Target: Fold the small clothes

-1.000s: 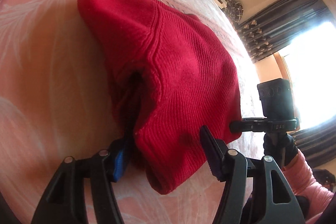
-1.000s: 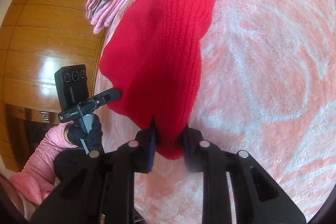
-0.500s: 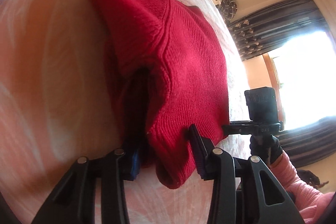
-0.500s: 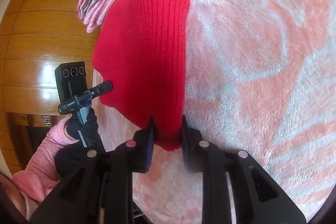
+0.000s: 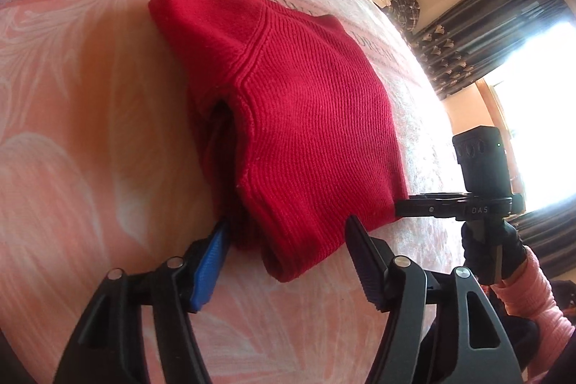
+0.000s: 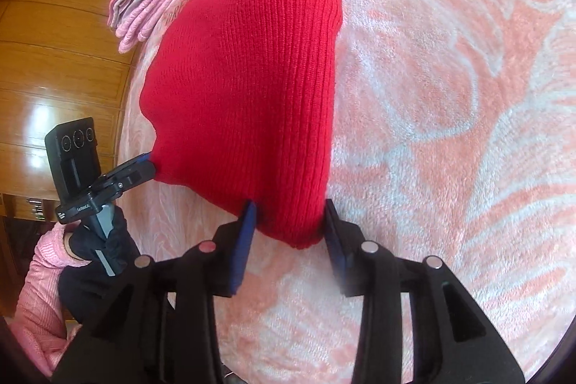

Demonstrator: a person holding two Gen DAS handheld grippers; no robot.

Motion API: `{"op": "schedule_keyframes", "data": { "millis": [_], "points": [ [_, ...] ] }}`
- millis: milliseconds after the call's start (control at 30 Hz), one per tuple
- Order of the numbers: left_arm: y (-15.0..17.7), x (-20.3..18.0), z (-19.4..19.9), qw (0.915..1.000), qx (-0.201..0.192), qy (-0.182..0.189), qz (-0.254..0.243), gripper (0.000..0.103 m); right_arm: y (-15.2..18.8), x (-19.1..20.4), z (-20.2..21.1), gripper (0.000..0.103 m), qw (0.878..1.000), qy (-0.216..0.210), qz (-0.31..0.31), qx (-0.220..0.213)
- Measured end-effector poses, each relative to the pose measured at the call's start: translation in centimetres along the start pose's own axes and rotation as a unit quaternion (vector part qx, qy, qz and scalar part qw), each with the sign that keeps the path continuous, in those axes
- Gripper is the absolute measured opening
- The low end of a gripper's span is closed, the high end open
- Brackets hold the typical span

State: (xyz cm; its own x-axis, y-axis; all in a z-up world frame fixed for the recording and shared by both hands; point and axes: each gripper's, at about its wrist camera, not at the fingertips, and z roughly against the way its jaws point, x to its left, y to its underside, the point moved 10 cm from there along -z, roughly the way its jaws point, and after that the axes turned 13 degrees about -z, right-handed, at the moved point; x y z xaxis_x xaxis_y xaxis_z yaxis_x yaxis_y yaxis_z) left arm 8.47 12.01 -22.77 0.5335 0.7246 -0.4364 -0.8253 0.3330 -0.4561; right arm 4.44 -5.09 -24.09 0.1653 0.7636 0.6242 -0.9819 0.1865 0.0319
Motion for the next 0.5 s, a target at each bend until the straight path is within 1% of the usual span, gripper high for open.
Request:
{"op": "schedule_keyframes", "data": {
  "millis": [67,133,200,233,267,300,367,400,433,467,500],
  "points": [
    [0.6,0.5,0.9,0.9998,0.001,-0.019,0.007,0.068,0.3,-0.2,0.7,0.044,1.0,0.023,-0.003,-0.012],
    [1.0,0.9,1.8,0.9992,0.004,-0.038,0.01,0.068,0.7,0.0,1.7,0.044,0.999,0.03,-0.014,-0.026],
    [1.1,1.3,3.1,0.9976,0.005,-0.069,0.004,0.068,1.1,0.5,3.2,0.044,0.998,0.037,-0.016,-0.045],
    [1.0,1.2,3.9,0.9968,0.002,-0.08,0.001,0.068,1.2,1.0,4.0,0.046,0.998,0.041,-0.011,-0.055],
    [0.9,0.9,4.8,0.9962,-0.004,-0.087,-0.001,0.068,1.4,1.6,4.7,0.051,0.997,0.047,-0.004,-0.068],
    [0.7,0.5,5.7,0.9951,-0.01,-0.098,-0.004,0.068,1.6,2.4,5.4,0.053,0.995,0.055,0.005,-0.081],
    [0.3,-0.5,7.8,0.9915,-0.023,-0.127,-0.019,0.068,2.2,4.1,6.9,0.062,0.991,0.07,0.027,-0.107],
    [0.1,-1.1,8.8,0.989,-0.03,-0.143,-0.025,0.071,2.5,5.0,7.6,0.065,0.989,0.075,0.037,-0.122],
    [0.0,-1.8,9.8,0.9863,-0.039,-0.157,-0.031,0.076,2.8,5.8,8.3,0.071,0.986,0.082,0.045,-0.136],
    [-0.4,-2.6,10.6,0.9834,-0.049,-0.171,-0.036,0.077,3.1,6.5,8.9,0.076,0.983,0.091,0.054,-0.151],
    [-0.5,-3.3,11.6,0.98,-0.063,-0.184,-0.044,0.078,3.5,7.0,9.5,0.078,0.979,0.1,0.062,-0.166]
  ]
}}
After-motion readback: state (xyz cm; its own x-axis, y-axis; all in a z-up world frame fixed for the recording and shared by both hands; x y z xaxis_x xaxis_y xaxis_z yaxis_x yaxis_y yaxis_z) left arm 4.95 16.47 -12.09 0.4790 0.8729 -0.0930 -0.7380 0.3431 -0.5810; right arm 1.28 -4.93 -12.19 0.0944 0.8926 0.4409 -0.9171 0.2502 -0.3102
